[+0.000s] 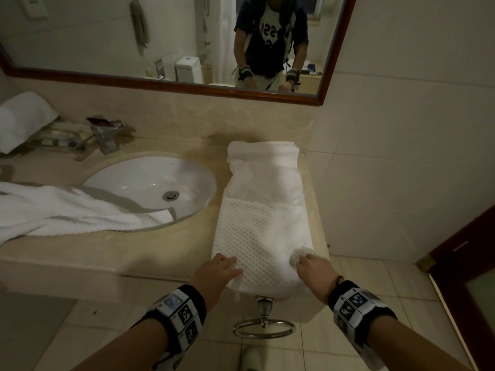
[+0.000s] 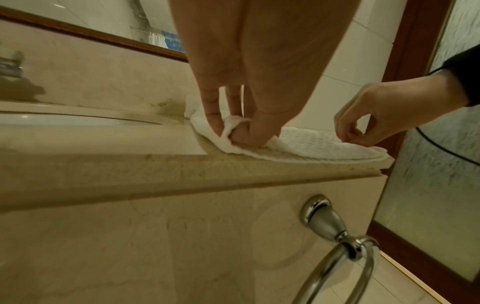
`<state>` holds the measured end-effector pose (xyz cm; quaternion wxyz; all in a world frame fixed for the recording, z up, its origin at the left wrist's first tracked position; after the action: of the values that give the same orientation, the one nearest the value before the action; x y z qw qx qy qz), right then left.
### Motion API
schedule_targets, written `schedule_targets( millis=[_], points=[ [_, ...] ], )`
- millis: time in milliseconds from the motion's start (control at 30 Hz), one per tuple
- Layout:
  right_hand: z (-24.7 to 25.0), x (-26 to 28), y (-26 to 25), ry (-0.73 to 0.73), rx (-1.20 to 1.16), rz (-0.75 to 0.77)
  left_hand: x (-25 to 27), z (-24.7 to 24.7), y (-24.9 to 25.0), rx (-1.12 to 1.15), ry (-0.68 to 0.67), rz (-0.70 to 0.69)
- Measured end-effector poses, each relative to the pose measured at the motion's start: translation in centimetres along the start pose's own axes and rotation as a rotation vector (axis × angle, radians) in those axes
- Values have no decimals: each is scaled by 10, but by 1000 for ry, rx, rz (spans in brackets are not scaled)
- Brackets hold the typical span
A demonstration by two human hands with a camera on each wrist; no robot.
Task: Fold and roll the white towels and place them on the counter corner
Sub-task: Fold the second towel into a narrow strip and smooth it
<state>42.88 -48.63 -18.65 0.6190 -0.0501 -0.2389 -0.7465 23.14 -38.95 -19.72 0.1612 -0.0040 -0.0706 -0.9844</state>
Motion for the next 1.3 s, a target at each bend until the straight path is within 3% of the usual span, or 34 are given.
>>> schedule_targets(
  millis=[67,200,300,400,500,600,733,833,933,1000,1067,1100,1167,1233,1300],
  points=[
    [9,3,0,90,3,13,1,-1,-1,-14,3,21],
    [-5,13,-3,215,-226,78,5,-3,-6,75,87,57],
    [-11,28,-22,211,-148,153,9,-2,-6,123,-9,80],
    [-4,26,-24,234,-170,119,12,-3,-7,77,-86,116],
    [17,25,-15,328,-171,68,11,11,-6,74,37,121],
    [31,21,5,214,-361,-23,8,29,-14,299,64,245],
    [25,5,13,225,-460,-61,0,26,-21,578,91,387],
    [21,2,2,301,-402,83,-6,21,-24,655,104,432],
    [20,13,-11,279,-262,203,-8,16,-30,561,103,457],
    [17,20,-16,243,-263,226,-8,15,-28,504,124,429],
    [22,16,-12,320,-299,232,-7,20,-21,436,152,317],
    [28,10,-8,334,-347,208,-6,20,-20,460,102,308],
    [43,-3,-1,232,-472,119,-8,23,-16,280,-64,244],
    [40,-17,0,103,-518,97,-10,23,-15,179,-67,163],
    [40,-23,0,64,-538,66,-17,27,-20,279,-15,217]
  ],
)
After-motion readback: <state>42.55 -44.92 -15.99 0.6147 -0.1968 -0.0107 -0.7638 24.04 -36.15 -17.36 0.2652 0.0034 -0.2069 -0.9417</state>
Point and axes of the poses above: each hand's wrist, its own x-axis away from the middle knuckle, its own z-axis out of the back of the hand, y = z × x, the point moved 4 cm from there along -x, towards the middle knuckle, and after that the axes turned 4 degrees about -z, right-handed, at the moved point
